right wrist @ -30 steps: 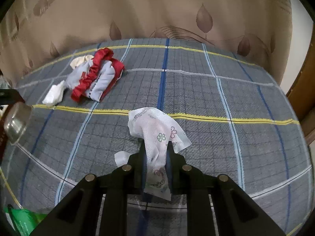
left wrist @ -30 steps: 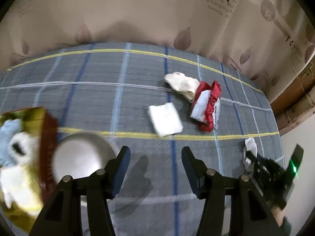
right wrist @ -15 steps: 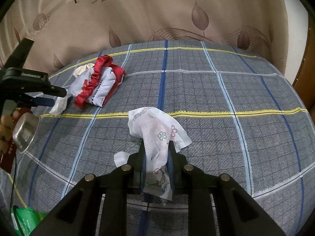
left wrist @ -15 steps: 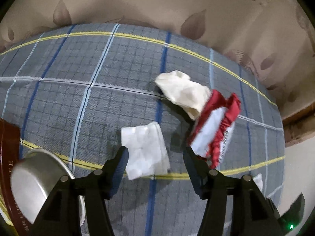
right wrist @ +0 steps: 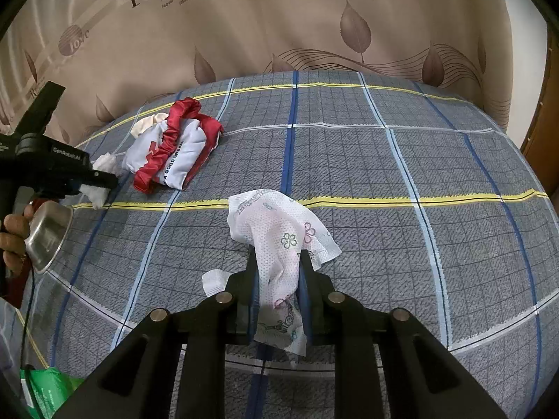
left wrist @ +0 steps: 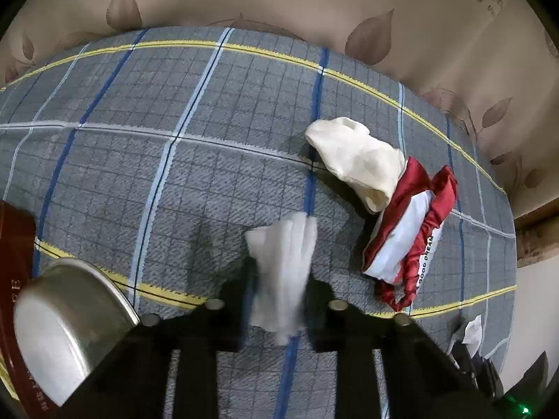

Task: Organize soft objects
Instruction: 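Grasp the small white tissue with the left gripper while the right holds the paper packet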

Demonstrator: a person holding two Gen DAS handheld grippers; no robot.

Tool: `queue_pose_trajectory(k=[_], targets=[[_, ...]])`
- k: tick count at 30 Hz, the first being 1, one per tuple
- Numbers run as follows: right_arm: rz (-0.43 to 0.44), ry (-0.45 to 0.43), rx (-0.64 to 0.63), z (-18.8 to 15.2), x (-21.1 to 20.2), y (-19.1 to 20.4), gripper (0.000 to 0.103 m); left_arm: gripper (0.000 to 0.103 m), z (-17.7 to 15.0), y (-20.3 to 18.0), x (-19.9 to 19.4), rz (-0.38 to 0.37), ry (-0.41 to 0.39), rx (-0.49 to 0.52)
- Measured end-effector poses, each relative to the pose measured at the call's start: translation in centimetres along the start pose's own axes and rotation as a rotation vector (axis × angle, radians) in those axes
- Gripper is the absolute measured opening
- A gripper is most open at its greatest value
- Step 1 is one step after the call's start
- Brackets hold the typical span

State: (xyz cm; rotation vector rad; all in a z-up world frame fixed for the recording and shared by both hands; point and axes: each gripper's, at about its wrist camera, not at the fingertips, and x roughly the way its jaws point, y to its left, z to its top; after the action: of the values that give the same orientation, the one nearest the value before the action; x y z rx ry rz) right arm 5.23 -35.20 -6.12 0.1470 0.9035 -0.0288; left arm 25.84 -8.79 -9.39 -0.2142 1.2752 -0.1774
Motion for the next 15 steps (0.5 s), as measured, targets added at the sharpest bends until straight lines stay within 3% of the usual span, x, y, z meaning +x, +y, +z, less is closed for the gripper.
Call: queue_pose_trajectory(k=[8,15], targets=[[-0.004,0.0,-0.002,0.0,0.0,0.1,0.019,0.012,-1.3,0.0,-2.3,0.026,-0.045,0.053],[-0.016,0.001,-0.012,0.0,0.0,0.3,0.019,0.012,-3.0,-0.9,-4.6,0.106,-0.108,0.138]])
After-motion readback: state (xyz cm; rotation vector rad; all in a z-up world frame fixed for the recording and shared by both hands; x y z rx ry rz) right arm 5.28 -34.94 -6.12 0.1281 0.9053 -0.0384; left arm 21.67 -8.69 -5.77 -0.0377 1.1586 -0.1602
